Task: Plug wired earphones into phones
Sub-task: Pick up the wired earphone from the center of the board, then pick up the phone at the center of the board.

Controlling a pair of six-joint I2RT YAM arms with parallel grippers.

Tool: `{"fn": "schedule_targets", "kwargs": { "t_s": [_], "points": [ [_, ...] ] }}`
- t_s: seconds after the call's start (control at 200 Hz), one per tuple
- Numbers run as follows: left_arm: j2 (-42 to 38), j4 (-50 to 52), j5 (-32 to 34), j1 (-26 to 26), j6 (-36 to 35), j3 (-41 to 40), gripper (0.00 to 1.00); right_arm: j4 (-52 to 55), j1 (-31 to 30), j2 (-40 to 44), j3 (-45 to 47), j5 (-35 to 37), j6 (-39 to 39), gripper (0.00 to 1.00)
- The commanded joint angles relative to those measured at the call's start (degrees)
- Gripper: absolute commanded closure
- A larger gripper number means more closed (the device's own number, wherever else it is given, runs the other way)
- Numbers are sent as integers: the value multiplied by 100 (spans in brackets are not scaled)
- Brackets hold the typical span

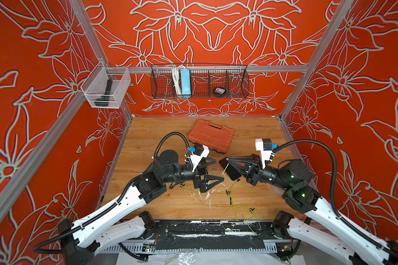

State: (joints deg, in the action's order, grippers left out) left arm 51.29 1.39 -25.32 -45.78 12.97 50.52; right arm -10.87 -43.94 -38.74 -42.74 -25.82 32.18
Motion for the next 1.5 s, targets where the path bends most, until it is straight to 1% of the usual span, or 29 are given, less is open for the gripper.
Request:
{"fn": "schedule_targets", "kwargs": {
  "t_s": [0.0,0.08,0.15,0.2,0.24,0.27,0.32,0.355,0.49,0.55,0.616,0.656,0.706,0.816,1.006,1.086,1.376,1.496],
  "points": [
    [-365,589,2004,72,492,32,1,1126,0,202,-130,778,-765,96],
    [-403,913,2510,326,987,69,1,1667,8,304,-50,1174,-1013,96],
    [-201,1159,2391,751,1445,95,1,1985,8,398,120,1420,-1136,97],
    [172,1453,2211,1062,1739,175,3,2084,8,476,305,1596,-1144,97],
    [588,1769,2165,1212,1908,300,7,2159,6,537,424,1746,-1138,97],
    [987,2009,2196,1273,1981,421,13,2212,1,568,499,1848,-1127,97],
    [1573,2408,2343,1291,2127,657,20,2313,2,603,592,1964,-1109,96],
    [1979,2618,2389,1291,2194,851,21,2386,1,594,649,2065,-1111,96],
    [3276,3259,2958,1254,2562,1482,18,2941,1,558,578,2602,-1073,97],
    [3685,3534,3438,1146,2723,1735,16,3250,5,657,450,2844,-1091,97],
    [4002,3729,3789,993,2871,1914,13,3683,4,816,250,3133,-1078,97],
    [4206,3776,3867,919,2997,1971,11,3926,4,891,123,3281,-1074,97],
    [4441,3746,3745,861,3067,2017,9,4139,6,971,28,3358,-1096,96],
    [4946,3556,3365,744,3205,2113,8,4205,1,1049,32,3288,-1097,96],
    [5674,3712,3357,594,3238,2632,9,3963,6,945,159,3050,-1028,96],
    [5881,3894,3547,596,3291,2782,10,3812,5,819,215,2860,-991,96],
    [6242,4031,3717,598,3248,2870,11,3103,2,395,547,2302,-761,96],
    [6266,3909,3578,604,3220,2782,12,2751,5,191,712,2062,-639,96]
  ]
}}
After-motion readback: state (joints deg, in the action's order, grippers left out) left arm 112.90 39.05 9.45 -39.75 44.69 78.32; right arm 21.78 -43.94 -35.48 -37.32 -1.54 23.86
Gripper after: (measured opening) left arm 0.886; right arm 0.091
